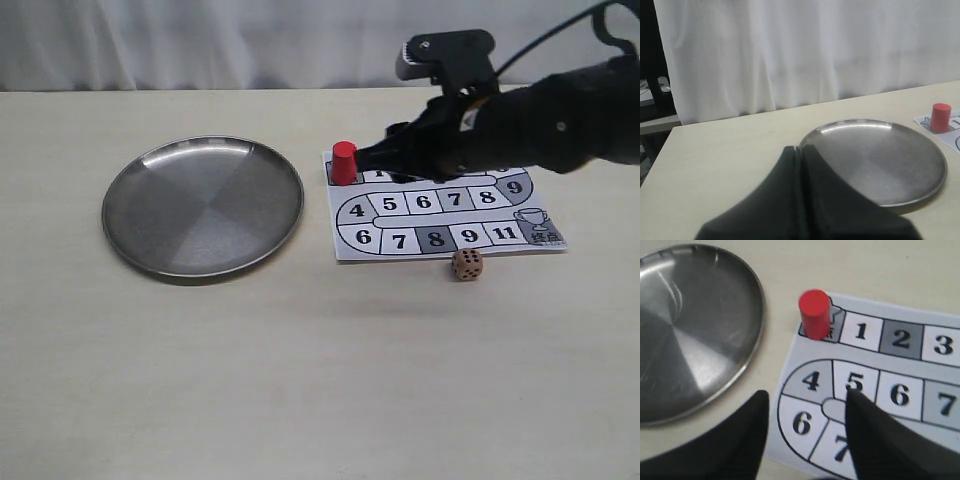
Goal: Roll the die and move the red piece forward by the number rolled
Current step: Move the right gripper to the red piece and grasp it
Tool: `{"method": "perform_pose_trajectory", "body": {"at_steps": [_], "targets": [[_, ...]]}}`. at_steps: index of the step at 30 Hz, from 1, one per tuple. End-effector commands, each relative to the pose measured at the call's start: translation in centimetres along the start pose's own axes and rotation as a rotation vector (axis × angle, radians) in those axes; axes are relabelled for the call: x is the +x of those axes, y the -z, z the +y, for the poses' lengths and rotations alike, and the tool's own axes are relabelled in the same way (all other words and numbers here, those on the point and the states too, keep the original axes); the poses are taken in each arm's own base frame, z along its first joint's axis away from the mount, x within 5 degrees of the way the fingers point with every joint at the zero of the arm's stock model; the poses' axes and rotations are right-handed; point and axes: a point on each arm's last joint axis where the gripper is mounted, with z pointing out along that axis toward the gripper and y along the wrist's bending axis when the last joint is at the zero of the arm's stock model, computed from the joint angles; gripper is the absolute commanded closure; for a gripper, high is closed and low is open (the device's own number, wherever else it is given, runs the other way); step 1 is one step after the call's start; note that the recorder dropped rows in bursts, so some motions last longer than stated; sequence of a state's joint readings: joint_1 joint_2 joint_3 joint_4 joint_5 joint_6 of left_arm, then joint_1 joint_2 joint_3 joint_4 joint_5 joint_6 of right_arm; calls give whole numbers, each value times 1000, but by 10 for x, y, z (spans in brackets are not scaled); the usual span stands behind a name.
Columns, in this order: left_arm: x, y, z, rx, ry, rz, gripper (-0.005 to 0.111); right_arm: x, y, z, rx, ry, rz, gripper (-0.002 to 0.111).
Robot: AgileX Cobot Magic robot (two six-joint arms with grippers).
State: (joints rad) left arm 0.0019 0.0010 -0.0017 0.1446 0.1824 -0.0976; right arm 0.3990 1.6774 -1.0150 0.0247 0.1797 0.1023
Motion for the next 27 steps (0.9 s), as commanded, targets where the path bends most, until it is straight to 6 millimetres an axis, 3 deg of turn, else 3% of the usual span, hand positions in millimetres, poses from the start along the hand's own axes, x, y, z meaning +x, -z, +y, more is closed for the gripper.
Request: {"method": "perform_pose_trajectory", "body": {"at_steps": [1,5,12,21,27], "targets": [[0,0,0,3,1,-8,107,-21,-32,7,-10,15,-7,40],[0,0,0,3,1,-8,107,-34,-65,9,-10,18,2,30],[0,0,0,3,1,-8,107,-45,-122,2,3,82,7,29],[0,0,0,3,1,-8,107,-38,-163,-9,21,69,56,29],[0,0,0,3,1,-8,107,-29,-173,-13,30,97,71,29]]}}
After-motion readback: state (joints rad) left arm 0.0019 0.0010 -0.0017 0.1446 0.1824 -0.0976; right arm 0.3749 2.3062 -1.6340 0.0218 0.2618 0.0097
